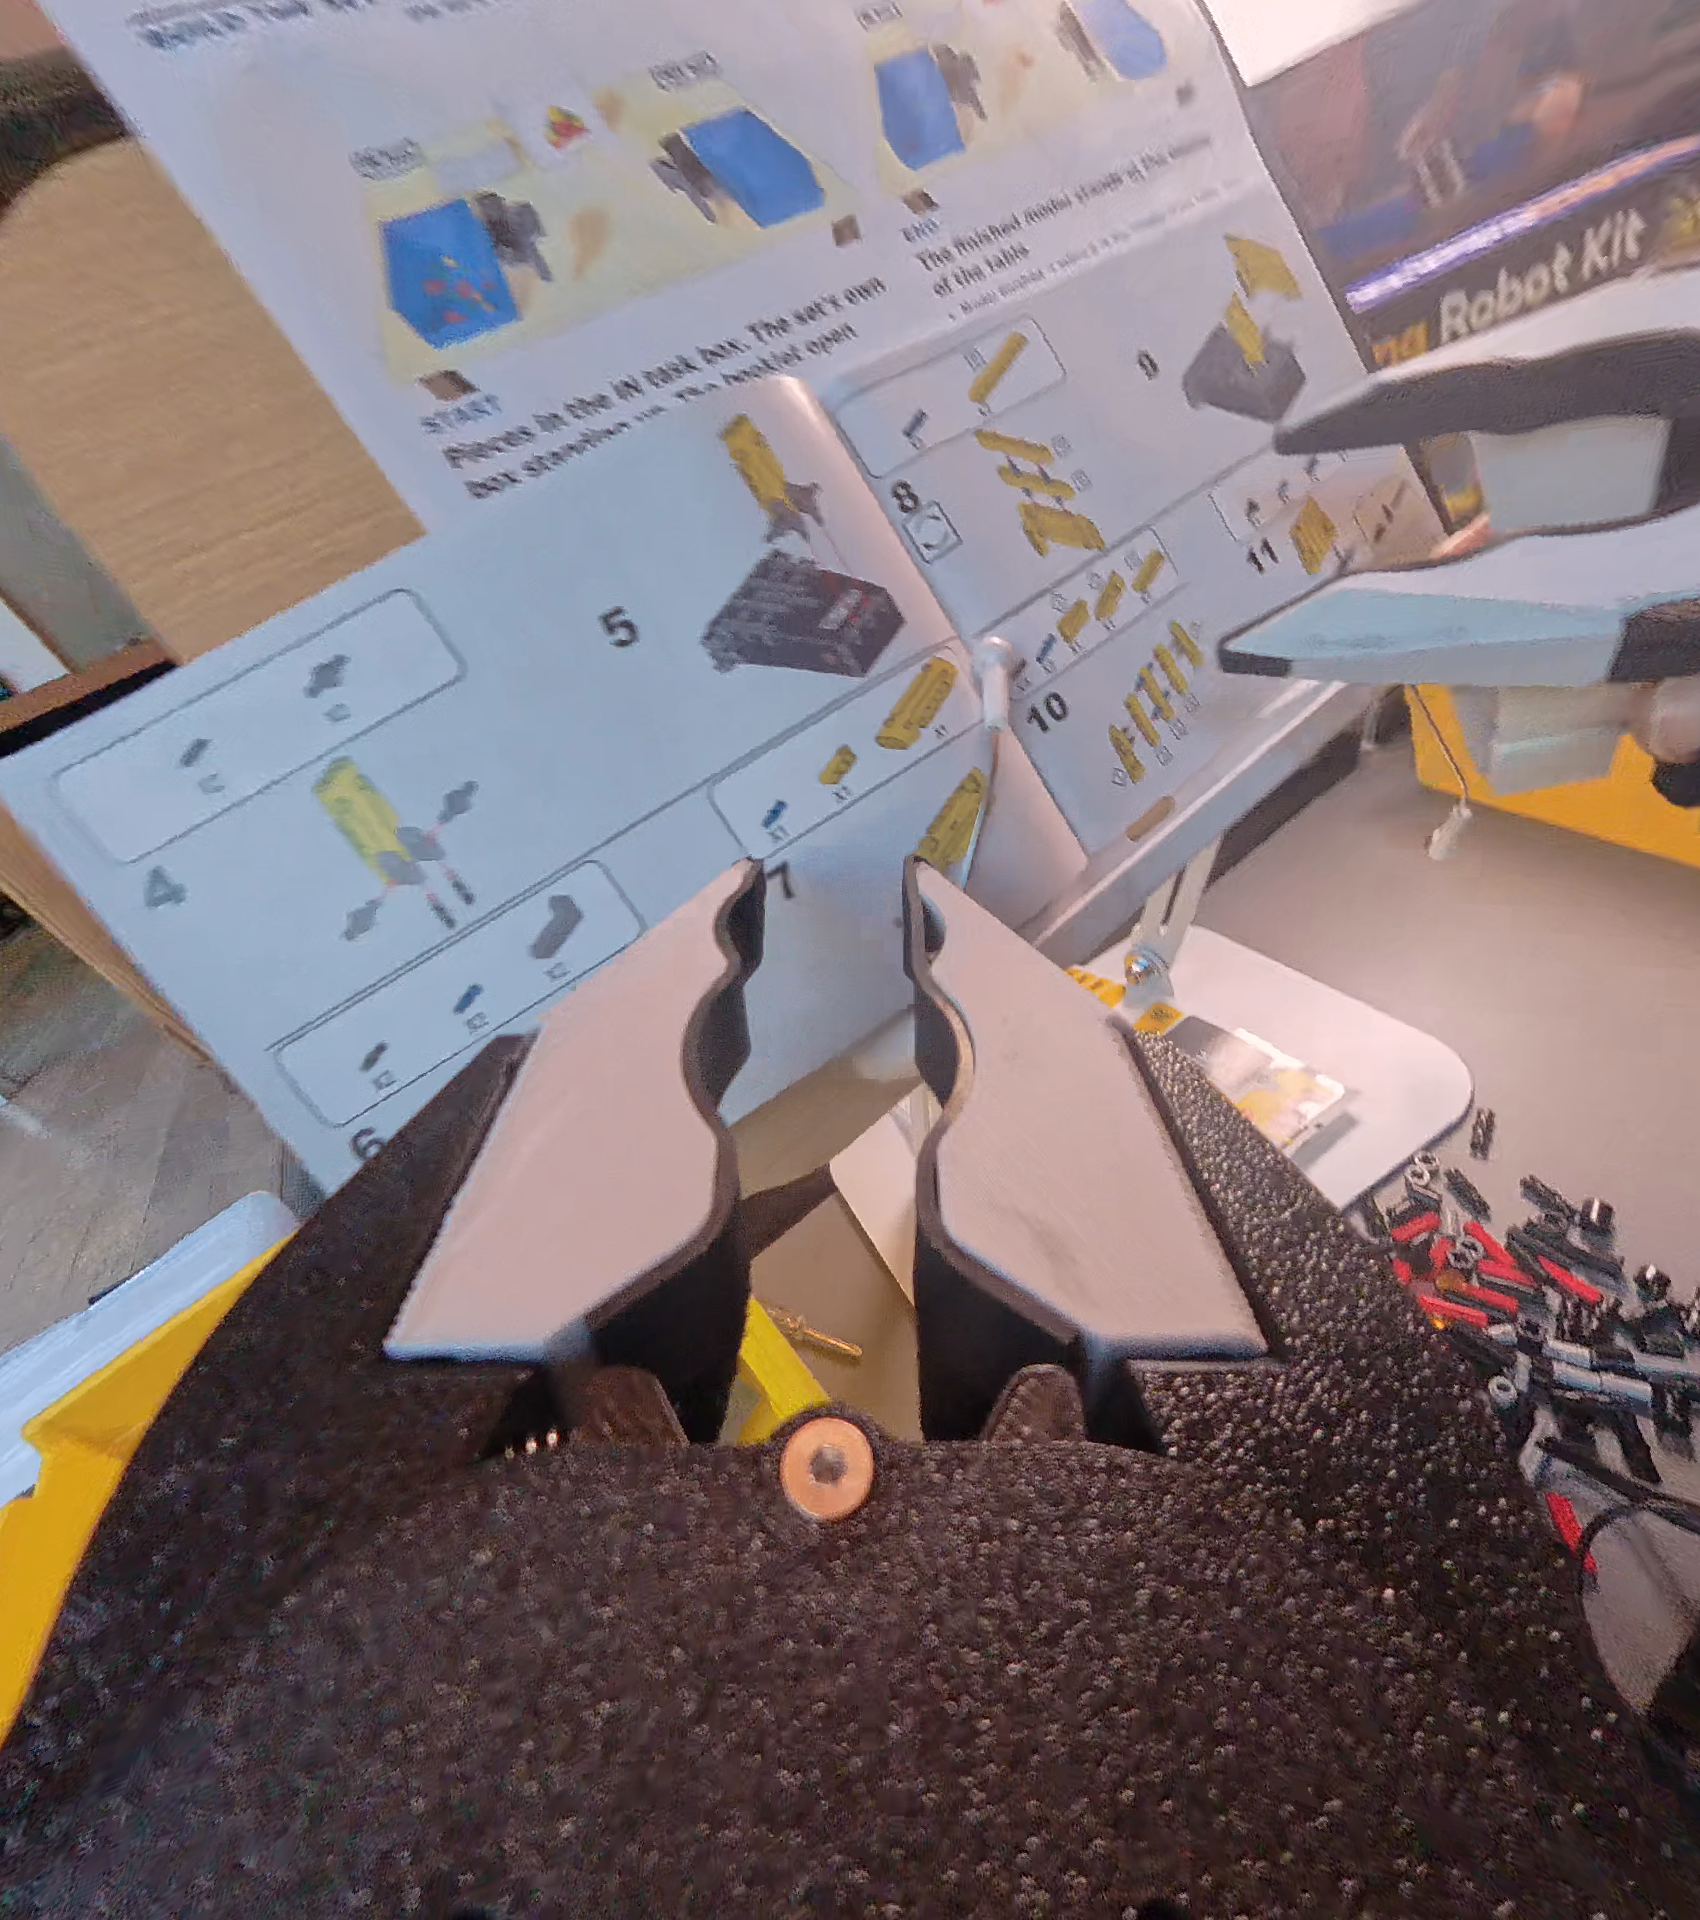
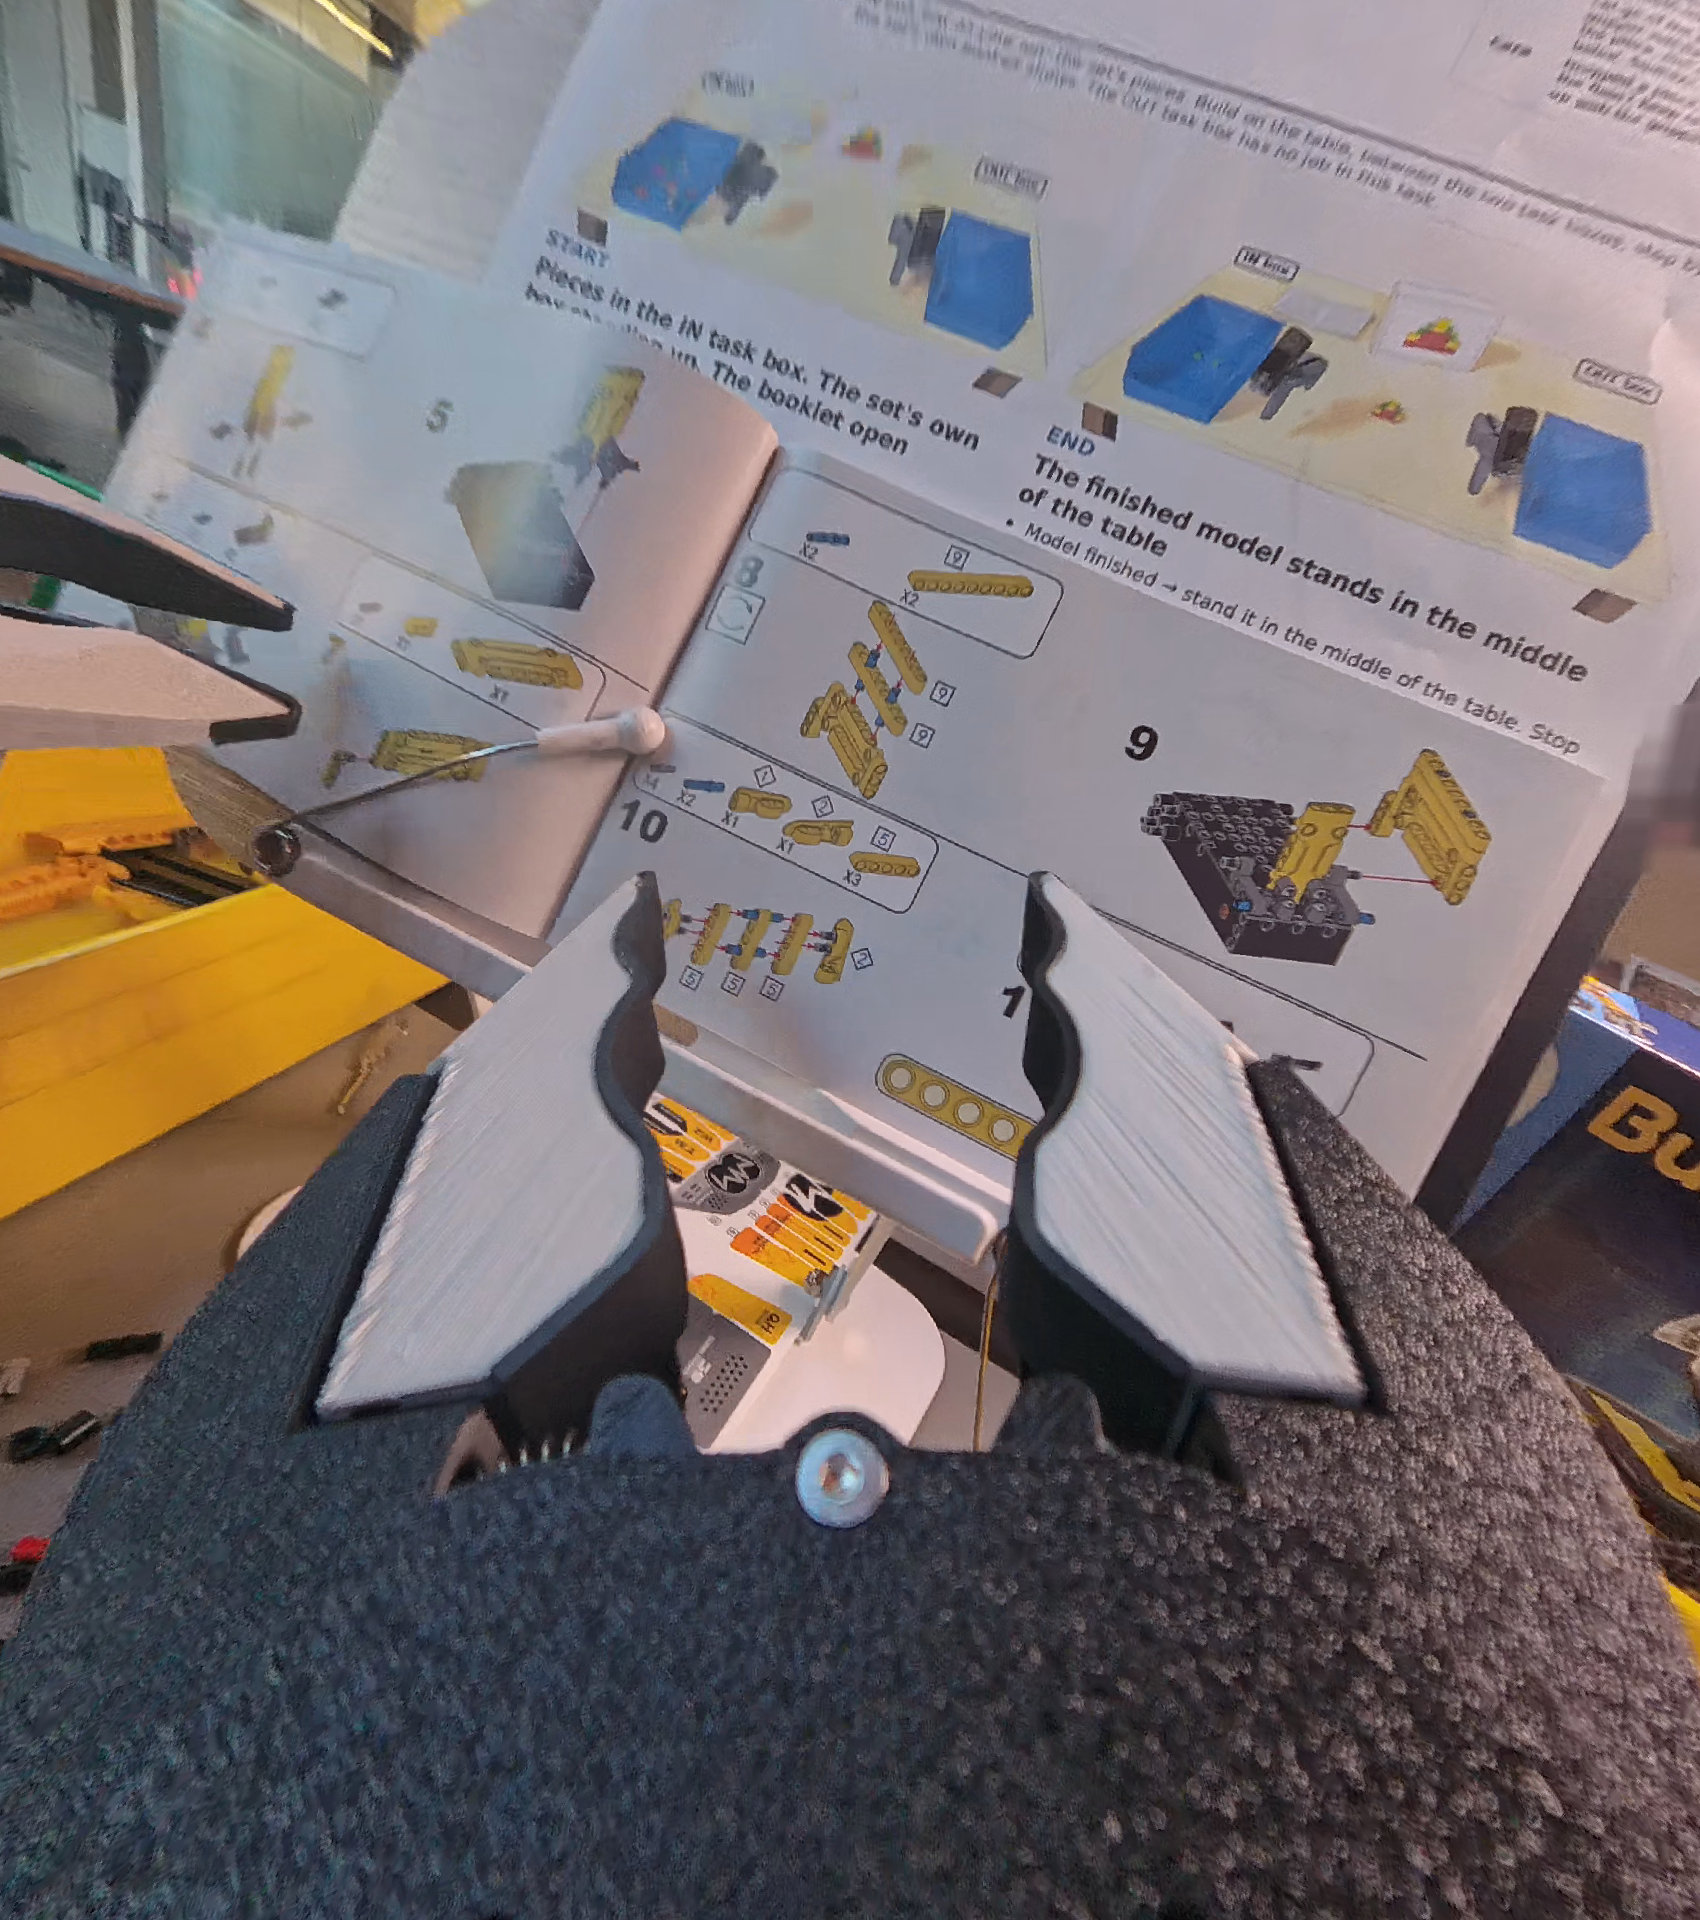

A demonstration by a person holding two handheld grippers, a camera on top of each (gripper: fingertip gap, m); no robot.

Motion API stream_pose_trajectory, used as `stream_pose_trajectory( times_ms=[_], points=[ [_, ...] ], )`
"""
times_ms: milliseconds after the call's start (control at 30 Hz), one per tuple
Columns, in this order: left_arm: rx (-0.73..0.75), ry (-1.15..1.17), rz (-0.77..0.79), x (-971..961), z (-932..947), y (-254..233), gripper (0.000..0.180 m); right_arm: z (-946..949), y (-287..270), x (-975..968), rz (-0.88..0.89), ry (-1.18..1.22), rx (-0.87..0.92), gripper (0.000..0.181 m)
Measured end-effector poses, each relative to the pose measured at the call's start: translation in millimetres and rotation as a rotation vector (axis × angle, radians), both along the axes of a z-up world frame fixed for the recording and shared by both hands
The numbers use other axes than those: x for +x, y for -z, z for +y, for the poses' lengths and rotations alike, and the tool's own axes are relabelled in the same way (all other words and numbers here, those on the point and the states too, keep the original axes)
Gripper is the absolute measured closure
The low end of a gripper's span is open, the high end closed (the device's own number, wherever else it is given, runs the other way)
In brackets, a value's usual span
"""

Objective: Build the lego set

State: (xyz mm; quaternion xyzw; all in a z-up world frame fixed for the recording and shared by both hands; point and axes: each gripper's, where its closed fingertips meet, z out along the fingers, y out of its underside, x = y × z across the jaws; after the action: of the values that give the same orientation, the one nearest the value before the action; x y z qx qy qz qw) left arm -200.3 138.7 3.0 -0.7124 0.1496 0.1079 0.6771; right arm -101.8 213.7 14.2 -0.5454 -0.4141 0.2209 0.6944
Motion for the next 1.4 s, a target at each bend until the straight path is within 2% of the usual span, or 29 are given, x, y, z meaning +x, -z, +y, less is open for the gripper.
stream_pose_trajectory(
  times_ms=[200,467,667,1000,1400],
  points=[
    [0.163,-0.152,-0.126,-54,-20,-24,0.153,-20,-27,9,0.152,-0.067,-0.001,0.115],
    [0.282,-0.231,-0.144,-90,-23,-52,0.174,-22,-30,9,0.156,-0.080,0.000,0.123],
    [0.287,-0.232,-0.169,-102,-10,-59,0.180,-25,-27,7,0.146,-0.126,0.002,0.141],
    [0.273,-0.197,-0.176,-99,-2,-57,0.180,-36,-16,-6,0.100,-0.159,0.022,0.141],
    [0.224,-0.136,-0.113,-69,9,-50,0.178,-42,-14,-9,0.094,-0.189,0.005,0.143]
  ],
)
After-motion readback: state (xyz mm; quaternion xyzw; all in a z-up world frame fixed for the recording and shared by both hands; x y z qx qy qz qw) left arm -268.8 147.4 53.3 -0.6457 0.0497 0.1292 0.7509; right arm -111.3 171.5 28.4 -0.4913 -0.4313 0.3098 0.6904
